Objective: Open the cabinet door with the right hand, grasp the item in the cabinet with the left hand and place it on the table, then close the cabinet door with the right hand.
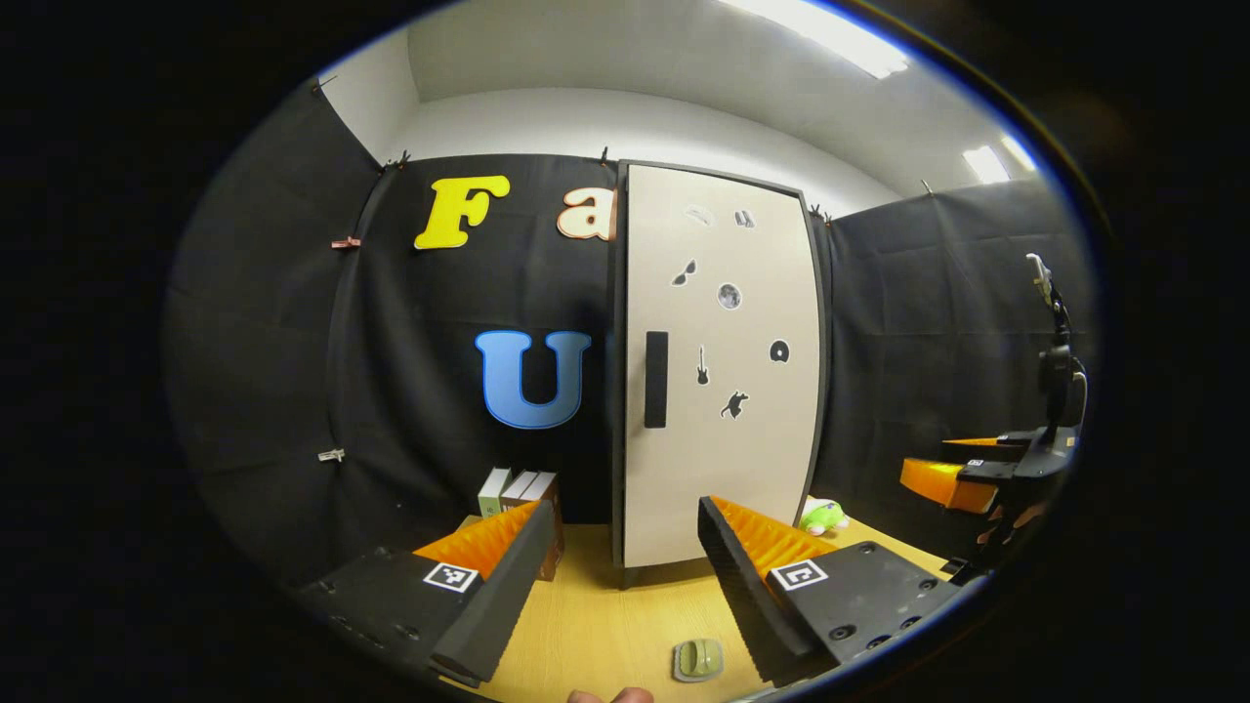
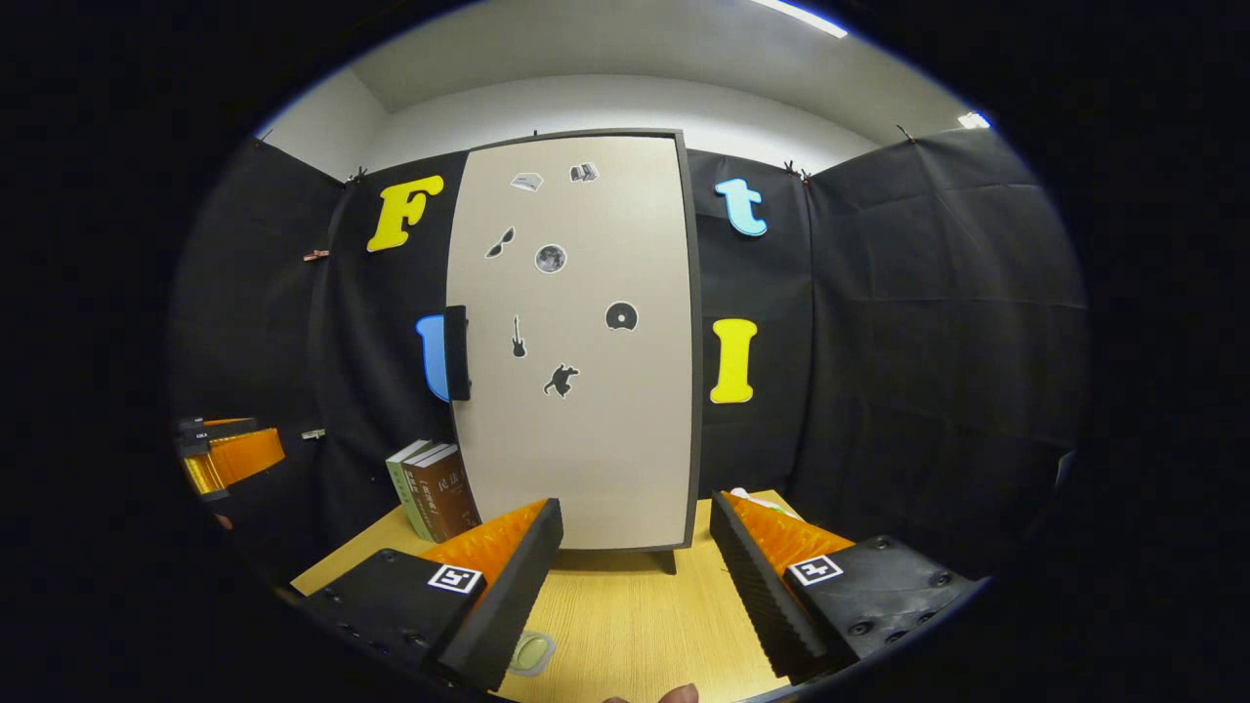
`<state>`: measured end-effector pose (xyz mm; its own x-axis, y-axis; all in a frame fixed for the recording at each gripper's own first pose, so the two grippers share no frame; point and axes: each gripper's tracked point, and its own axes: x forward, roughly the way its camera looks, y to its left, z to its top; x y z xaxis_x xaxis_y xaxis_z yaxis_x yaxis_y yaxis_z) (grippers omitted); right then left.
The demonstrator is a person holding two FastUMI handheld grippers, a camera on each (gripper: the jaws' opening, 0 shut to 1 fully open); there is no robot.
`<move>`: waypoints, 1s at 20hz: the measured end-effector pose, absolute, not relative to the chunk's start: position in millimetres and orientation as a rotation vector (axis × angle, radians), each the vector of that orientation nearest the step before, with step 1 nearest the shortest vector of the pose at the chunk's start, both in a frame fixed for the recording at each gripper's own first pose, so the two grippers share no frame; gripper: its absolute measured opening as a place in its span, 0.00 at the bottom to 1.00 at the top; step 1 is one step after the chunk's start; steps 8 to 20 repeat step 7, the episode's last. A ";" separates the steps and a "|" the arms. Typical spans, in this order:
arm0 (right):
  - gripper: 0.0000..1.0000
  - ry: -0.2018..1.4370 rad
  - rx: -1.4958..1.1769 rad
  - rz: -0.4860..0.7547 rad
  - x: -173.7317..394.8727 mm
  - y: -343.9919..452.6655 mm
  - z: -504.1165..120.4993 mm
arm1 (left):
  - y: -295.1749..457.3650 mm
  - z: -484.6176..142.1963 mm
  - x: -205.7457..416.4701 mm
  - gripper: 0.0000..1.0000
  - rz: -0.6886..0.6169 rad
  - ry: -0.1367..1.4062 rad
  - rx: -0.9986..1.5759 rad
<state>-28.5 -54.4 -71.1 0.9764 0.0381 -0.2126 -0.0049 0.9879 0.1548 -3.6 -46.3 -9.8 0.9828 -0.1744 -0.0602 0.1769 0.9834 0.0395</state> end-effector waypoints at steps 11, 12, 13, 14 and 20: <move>0.98 0.232 0.144 0.034 -33.6 -49.7 -76.0 | -52.2 -14.5 -3.5 0.93 -0.188 0.071 0.039; 0.98 0.232 0.144 0.034 -33.6 -49.7 -76.0 | -52.2 -14.5 -3.5 0.93 -0.188 0.071 0.039; 0.98 0.232 0.144 0.034 -33.6 -49.7 -76.0 | -52.2 -14.5 -3.5 0.93 -0.188 0.071 0.039; 0.98 0.232 0.144 0.034 -33.6 -49.7 -76.0 | -52.2 -14.5 -3.5 0.93 -0.188 0.071 0.039; 0.98 0.232 0.144 0.034 -33.6 -49.7 -76.0 | -52.2 -14.5 -3.5 0.93 -0.188 0.071 0.039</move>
